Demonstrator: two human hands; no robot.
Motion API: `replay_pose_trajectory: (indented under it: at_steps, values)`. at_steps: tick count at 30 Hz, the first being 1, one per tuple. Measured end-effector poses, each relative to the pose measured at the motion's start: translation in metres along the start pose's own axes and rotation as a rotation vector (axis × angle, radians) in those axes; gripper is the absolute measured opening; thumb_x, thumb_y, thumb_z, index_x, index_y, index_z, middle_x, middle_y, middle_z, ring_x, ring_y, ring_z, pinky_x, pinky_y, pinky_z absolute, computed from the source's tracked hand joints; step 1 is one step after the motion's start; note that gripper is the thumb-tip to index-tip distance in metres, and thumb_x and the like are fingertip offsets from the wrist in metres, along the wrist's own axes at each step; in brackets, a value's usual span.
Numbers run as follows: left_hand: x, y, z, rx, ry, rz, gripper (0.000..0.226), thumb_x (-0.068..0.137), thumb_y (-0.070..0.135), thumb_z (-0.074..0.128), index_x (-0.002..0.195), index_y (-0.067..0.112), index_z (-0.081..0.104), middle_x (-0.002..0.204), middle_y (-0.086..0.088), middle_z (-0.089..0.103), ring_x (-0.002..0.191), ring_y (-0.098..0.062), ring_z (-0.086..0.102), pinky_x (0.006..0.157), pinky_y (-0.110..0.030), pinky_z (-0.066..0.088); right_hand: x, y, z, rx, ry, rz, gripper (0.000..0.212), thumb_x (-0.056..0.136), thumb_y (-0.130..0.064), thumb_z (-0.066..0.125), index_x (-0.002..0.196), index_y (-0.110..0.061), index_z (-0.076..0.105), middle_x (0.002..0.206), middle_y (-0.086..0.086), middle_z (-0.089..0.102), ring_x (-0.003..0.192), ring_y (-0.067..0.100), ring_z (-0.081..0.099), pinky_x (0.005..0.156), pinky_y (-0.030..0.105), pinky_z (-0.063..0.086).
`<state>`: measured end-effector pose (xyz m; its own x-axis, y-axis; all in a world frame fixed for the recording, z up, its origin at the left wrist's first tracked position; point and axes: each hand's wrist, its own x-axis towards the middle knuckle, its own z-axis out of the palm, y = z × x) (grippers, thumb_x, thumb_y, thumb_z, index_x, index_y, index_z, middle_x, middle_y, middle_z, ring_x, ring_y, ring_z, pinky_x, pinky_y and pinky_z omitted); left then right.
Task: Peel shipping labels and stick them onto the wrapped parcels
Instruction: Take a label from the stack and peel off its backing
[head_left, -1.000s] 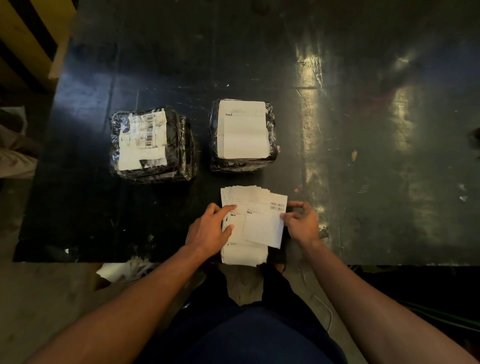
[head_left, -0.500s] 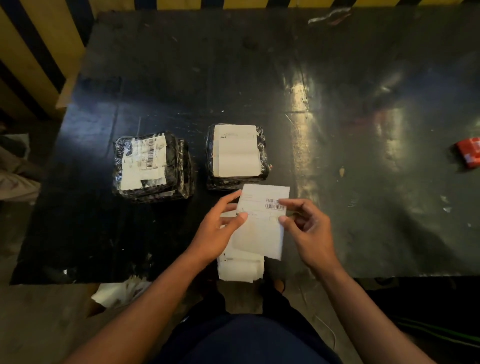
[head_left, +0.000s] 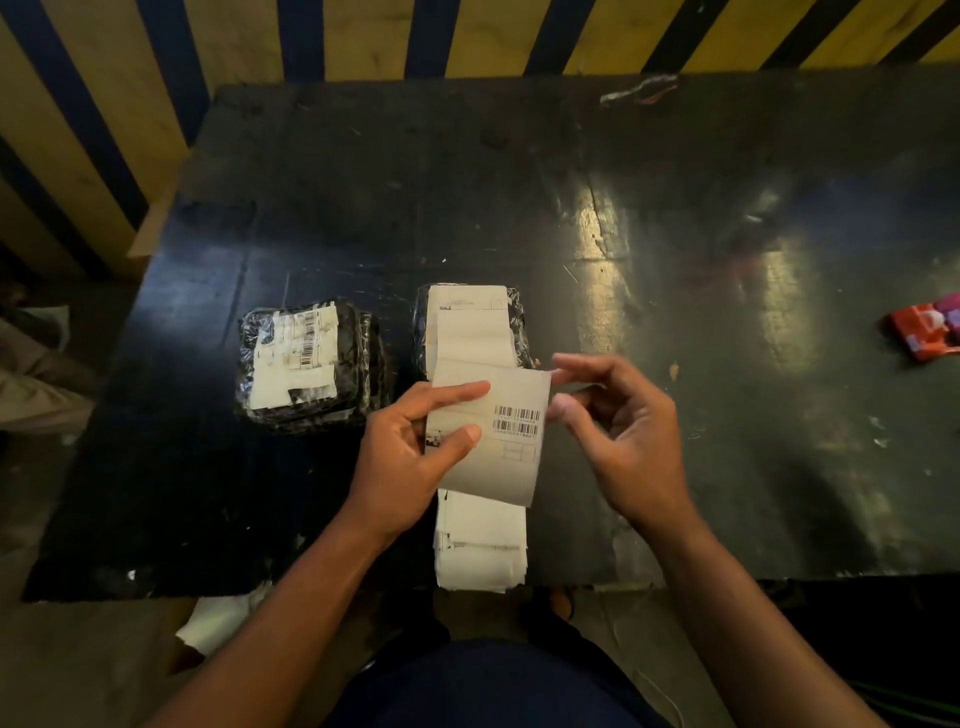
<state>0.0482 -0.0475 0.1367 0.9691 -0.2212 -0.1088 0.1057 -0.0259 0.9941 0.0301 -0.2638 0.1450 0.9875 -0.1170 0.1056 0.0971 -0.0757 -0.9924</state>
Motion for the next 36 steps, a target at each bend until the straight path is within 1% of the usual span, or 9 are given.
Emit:
replay_pose_trajectory:
  at_steps: [4,7,11,15,23,29,33,34,36]
  values:
    - [-0.002,0.010,-0.006,0.045,-0.019,0.067,0.040,0.090,-0.007,0.070,0.121,0.018,0.073,0.122,-0.005,0.066,0.122,-0.019,0.065,0.097,-0.030,0.058,0.013,-0.009,-0.002,-0.054,-0.009,-0.065,0.025,0.093,0.004,0.068,0.115,-0.007,0.067,0.100,0.004,0.074,0.089,0.027,0.074,0.084,0.043,0.063]
    - [-0.005,0.014,-0.007,0.054,-0.021,0.095,0.040,0.090,-0.008,0.070,0.121,0.017,0.072,0.121,-0.007,0.065,0.123,-0.020,0.064,0.096,-0.029,0.058,0.015,-0.012,-0.002,-0.103,-0.023,-0.091,0.024,0.092,0.003,0.070,0.113,-0.007,0.068,0.099,0.003,0.074,0.090,0.026,0.073,0.082,0.044,0.064]
    - [-0.006,0.016,-0.006,0.056,-0.016,0.114,0.040,0.090,-0.008,0.070,0.121,0.017,0.072,0.121,-0.004,0.066,0.124,-0.023,0.063,0.095,-0.030,0.059,0.015,-0.012,-0.001,-0.111,-0.022,-0.097,0.021,0.092,0.001,0.070,0.111,-0.007,0.068,0.098,0.003,0.074,0.090,0.026,0.072,0.080,0.046,0.064]
    - [-0.008,0.018,-0.004,0.066,-0.015,0.112,0.041,0.090,-0.008,0.070,0.121,0.018,0.072,0.121,-0.003,0.066,0.124,-0.022,0.063,0.094,-0.028,0.059,0.014,-0.012,-0.001,-0.076,0.004,-0.091,0.020,0.092,0.003,0.070,0.109,-0.007,0.068,0.095,0.006,0.073,0.086,0.029,0.071,0.078,0.051,0.063]
    - [-0.009,0.017,-0.004,0.076,-0.029,0.096,0.041,0.090,-0.008,0.069,0.122,0.017,0.071,0.122,-0.004,0.066,0.125,-0.023,0.063,0.095,-0.033,0.059,0.013,-0.015,-0.003,-0.083,-0.003,-0.089,0.017,0.092,0.002,0.069,0.107,-0.007,0.068,0.093,0.007,0.072,0.085,0.031,0.071,0.076,0.052,0.062]
    - [-0.008,0.019,-0.002,0.071,-0.024,0.071,0.041,0.090,-0.007,0.069,0.121,0.019,0.071,0.123,-0.004,0.066,0.123,-0.018,0.063,0.093,-0.029,0.059,0.012,-0.020,-0.002,-0.056,-0.017,-0.070,0.016,0.092,0.003,0.069,0.106,-0.005,0.067,0.089,0.006,0.070,0.082,0.029,0.069,0.076,0.053,0.061]
    - [-0.004,0.017,-0.002,0.089,-0.035,0.053,0.040,0.090,-0.004,0.070,0.121,0.022,0.071,0.129,-0.002,0.063,0.125,-0.015,0.063,0.095,-0.034,0.060,0.012,-0.021,0.000,0.005,-0.019,-0.031,0.015,0.093,0.002,0.069,0.106,-0.004,0.065,0.091,0.010,0.071,0.084,0.033,0.069,0.080,0.056,0.060]
    - [-0.003,0.015,0.000,0.133,-0.015,0.067,0.039,0.090,-0.001,0.072,0.120,0.024,0.071,0.132,-0.002,0.059,0.127,-0.013,0.060,0.098,-0.033,0.058,0.012,-0.021,0.001,0.029,-0.014,-0.022,0.016,0.093,0.002,0.070,0.106,-0.004,0.064,0.091,0.011,0.071,0.085,0.034,0.069,0.081,0.057,0.060]
    - [-0.001,0.015,0.004,0.327,0.086,0.139,0.035,0.088,0.014,0.079,0.118,0.030,0.071,0.137,0.001,0.050,0.131,-0.003,0.051,0.103,-0.019,0.050,0.012,-0.021,0.002,0.066,-0.003,-0.005,0.015,0.093,-0.001,0.070,0.105,-0.005,0.063,0.094,0.014,0.072,0.088,0.036,0.069,0.084,0.060,0.059]
